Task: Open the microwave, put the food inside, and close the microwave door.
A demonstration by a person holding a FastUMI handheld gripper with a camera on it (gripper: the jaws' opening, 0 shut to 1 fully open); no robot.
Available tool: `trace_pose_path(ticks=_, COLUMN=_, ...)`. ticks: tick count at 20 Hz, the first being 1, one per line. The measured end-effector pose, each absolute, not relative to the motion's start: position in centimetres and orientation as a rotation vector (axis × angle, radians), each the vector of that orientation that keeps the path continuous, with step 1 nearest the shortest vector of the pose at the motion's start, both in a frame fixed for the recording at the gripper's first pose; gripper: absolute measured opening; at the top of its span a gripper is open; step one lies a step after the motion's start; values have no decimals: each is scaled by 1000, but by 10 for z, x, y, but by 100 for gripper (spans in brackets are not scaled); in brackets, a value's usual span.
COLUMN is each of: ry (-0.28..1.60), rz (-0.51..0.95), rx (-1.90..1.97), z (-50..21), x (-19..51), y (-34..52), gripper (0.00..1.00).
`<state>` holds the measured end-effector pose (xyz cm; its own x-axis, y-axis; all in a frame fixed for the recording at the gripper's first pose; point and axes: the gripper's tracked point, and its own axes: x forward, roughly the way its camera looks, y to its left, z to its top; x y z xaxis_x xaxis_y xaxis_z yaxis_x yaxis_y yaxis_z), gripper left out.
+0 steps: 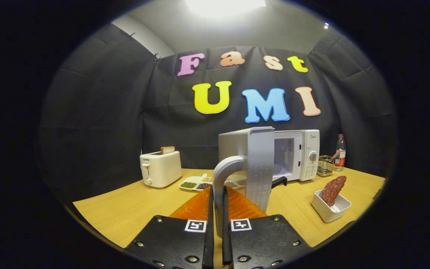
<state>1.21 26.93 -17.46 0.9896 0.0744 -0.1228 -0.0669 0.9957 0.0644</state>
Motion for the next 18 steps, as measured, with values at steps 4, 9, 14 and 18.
trace_pose_path(ticks=4, ry=158, rz=245, rx=123, z=-160, x=-13, y=286, gripper=9)
trace_pose_path(ticks=9, ry=113, rz=423, rx=88, z=-120, x=-38, y=232, gripper=9)
trace_pose_path(ticks=14, ry=124, rz=425, rx=56, z=-114, x=-27, y=144, gripper=53)
trace_pose_path(ticks=18, ry=58, rz=304, rx=-17, z=-108, x=-16, y=80, gripper=97)
